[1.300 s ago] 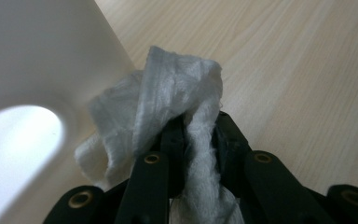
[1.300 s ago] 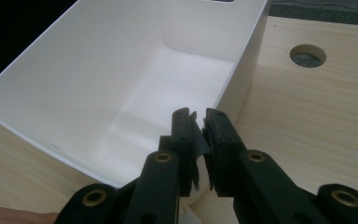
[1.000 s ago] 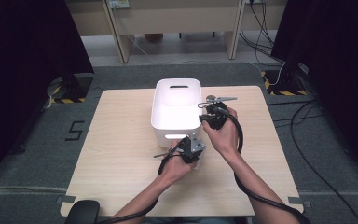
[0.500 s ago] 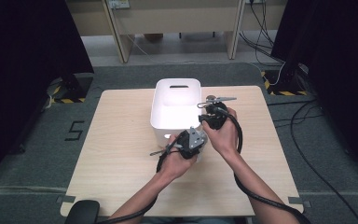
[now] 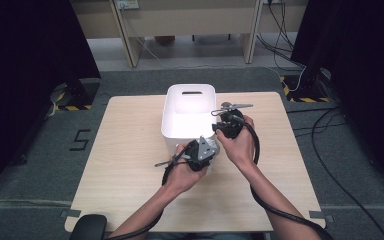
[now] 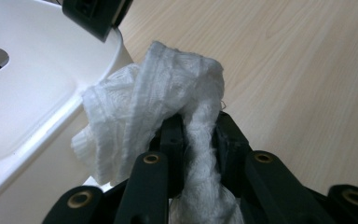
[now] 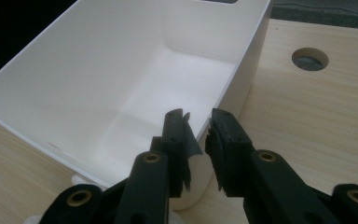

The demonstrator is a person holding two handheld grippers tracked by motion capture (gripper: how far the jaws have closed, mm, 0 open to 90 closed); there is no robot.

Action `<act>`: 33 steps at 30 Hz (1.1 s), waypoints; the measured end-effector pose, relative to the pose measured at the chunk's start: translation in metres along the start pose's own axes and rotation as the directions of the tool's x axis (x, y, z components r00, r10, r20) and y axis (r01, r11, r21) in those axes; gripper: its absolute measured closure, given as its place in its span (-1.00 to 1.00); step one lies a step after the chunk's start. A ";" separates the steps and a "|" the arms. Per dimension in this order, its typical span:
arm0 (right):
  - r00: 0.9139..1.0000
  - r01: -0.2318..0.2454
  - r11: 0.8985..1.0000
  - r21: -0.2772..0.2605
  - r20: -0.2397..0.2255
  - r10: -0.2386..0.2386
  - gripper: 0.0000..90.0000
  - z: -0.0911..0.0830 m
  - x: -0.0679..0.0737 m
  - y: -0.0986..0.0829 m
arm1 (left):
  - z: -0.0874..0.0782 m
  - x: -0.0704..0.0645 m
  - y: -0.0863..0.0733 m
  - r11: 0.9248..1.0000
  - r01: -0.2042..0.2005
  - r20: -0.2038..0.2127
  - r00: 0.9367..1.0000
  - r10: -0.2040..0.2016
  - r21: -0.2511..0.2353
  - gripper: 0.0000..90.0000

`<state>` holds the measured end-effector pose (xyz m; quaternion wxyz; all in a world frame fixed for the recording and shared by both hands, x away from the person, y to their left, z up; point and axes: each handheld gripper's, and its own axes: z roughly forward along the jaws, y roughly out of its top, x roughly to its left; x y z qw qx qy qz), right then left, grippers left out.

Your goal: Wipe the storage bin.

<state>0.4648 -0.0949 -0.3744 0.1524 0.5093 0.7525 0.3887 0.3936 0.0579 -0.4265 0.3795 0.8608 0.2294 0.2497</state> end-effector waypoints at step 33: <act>0.996 -0.090 0.995 -0.045 -0.018 0.089 0.35 -0.019 -0.031 -0.021 | -0.104 0.086 -0.134 0.961 0.272 -0.286 0.926 -0.246 0.054 0.70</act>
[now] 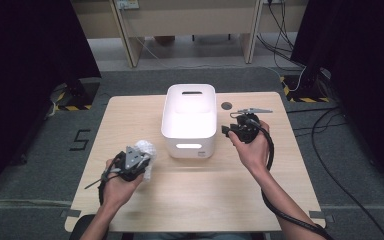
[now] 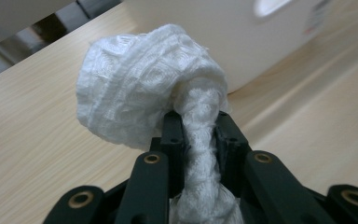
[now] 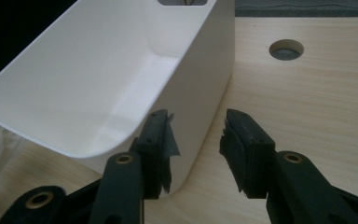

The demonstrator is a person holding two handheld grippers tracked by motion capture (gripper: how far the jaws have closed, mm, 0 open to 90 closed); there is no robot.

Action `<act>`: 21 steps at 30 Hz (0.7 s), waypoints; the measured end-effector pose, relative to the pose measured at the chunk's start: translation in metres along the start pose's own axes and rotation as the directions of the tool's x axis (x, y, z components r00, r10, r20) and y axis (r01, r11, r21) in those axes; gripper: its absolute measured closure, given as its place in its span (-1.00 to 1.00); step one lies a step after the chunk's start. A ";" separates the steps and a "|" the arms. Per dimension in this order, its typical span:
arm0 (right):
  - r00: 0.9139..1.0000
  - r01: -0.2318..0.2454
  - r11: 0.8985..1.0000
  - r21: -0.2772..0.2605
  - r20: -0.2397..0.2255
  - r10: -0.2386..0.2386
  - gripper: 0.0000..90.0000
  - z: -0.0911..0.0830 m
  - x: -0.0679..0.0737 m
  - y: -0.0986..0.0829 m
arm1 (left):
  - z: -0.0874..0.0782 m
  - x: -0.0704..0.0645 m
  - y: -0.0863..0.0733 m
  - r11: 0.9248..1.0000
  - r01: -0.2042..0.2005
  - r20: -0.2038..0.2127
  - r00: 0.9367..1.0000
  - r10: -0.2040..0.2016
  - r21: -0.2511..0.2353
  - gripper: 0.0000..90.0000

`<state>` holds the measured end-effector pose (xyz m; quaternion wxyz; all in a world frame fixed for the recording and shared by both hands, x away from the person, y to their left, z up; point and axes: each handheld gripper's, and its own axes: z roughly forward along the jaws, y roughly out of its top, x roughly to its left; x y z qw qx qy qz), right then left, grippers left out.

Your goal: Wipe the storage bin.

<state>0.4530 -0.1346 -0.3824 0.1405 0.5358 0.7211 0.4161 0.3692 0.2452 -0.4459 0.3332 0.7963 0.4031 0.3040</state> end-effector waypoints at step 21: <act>0.999 -0.012 0.997 0.072 0.034 0.010 0.30 0.008 -0.018 -0.015 | 0.105 0.068 -0.007 0.973 0.199 -0.065 0.979 -0.193 0.120 0.12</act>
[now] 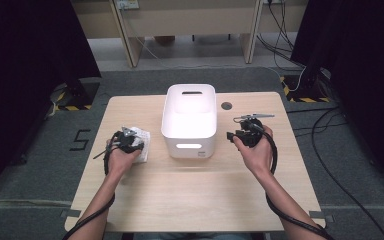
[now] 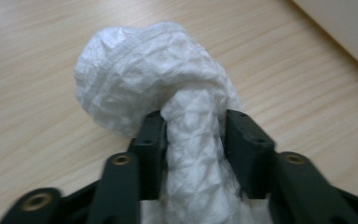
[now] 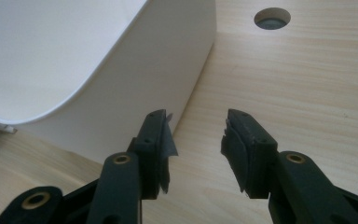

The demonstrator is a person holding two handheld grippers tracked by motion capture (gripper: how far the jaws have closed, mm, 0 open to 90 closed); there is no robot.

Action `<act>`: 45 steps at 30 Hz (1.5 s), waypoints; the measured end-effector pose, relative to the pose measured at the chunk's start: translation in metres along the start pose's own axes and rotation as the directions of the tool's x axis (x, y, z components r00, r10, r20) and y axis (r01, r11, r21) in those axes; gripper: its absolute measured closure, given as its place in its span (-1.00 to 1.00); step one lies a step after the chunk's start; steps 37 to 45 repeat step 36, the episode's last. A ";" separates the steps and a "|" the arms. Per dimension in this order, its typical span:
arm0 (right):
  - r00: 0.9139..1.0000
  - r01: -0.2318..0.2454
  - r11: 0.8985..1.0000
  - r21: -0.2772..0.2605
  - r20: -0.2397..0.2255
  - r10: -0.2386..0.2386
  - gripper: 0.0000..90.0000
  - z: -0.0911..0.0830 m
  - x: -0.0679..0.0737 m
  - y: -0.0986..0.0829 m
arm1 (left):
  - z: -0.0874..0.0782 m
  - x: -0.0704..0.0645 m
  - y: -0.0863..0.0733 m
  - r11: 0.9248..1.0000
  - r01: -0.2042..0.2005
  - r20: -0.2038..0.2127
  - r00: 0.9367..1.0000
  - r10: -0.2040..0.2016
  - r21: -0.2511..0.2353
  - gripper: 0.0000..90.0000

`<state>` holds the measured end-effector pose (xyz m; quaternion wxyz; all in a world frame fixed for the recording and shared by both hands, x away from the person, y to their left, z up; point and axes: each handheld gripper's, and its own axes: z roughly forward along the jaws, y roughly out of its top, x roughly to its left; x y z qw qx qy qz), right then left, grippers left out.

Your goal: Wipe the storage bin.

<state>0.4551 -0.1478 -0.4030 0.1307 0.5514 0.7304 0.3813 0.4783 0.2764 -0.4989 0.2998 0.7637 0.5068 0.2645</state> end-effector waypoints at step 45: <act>0.996 -0.071 0.997 0.037 0.063 0.069 0.10 -0.031 -0.041 -0.061 | -0.097 0.042 -0.100 0.973 0.105 -0.041 0.992 -0.116 -0.205 -0.24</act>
